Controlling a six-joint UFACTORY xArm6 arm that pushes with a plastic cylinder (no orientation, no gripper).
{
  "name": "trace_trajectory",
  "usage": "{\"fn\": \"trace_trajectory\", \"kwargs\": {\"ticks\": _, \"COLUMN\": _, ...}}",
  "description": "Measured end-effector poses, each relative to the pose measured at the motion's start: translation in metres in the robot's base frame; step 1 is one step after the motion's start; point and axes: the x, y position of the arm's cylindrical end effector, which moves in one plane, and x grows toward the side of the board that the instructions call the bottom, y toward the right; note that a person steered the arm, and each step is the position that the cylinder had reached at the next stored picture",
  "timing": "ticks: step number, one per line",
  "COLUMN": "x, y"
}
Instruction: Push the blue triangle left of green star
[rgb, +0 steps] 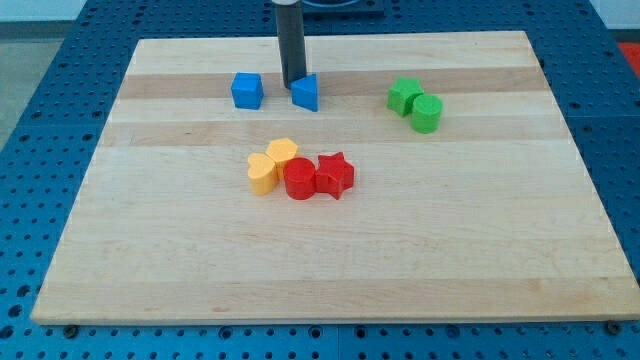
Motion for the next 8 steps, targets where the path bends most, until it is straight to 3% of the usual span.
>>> {"fn": "trace_trajectory", "kwargs": {"ticks": 5, "x": 0.054, "y": -0.009}}
{"fn": "trace_trajectory", "kwargs": {"ticks": 8, "x": 0.055, "y": 0.000}}
